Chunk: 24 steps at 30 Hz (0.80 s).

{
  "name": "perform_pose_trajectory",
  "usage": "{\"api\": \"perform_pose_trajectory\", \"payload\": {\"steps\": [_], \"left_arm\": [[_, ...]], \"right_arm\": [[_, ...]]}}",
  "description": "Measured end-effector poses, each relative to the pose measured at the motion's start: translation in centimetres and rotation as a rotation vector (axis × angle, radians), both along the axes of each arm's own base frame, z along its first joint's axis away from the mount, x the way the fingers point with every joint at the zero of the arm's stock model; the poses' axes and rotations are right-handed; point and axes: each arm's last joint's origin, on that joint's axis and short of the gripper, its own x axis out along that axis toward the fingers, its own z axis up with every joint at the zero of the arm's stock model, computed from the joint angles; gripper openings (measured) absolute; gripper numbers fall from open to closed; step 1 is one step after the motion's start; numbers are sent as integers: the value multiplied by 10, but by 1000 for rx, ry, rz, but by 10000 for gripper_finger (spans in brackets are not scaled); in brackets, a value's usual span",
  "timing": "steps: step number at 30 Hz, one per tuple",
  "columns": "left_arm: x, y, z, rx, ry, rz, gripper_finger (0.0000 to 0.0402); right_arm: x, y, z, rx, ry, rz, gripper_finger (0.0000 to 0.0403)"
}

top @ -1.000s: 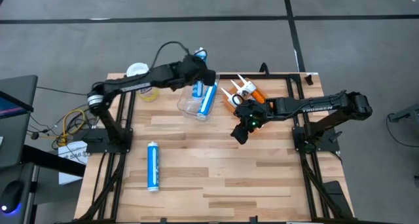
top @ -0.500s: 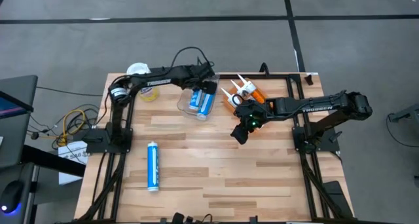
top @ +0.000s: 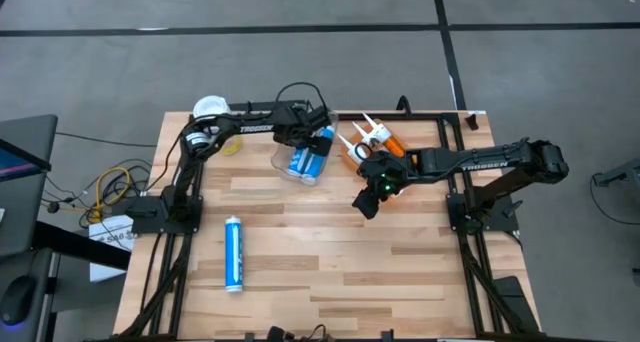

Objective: Pick & place silicon tubes, Sealant and Lysol wipes
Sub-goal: Put the right blue sealant into the left transparent bin, then put the blue sealant into the left transparent bin

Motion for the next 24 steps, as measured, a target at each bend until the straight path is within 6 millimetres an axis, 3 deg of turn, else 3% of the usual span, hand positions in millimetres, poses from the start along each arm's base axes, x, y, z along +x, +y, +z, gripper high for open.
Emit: {"api": "perform_pose_trajectory", "payload": {"steps": [7, 13, 16, 20, 24], "left_arm": [[2, -1, -5, -30, -7, -15, 273], [0, -2, 6, -56, -20, -32, 293], [0, -4, 35, -58, -36, -45, 294], [-8, -15, 90, -49, -29, -61, 294], [-26, -58, 143, -80, -8, -60, 295]], "right_arm": [[0, 0, 0, 0, 0, 0, 154], [0, 0, 0, 0, 0, 1, 154], [0, 0, 0, 0, 0, 1, 154], [0, 0, 0, 0, -1, 1, 154], [0, 0, 0, -4, -1, 6, 154]]}}
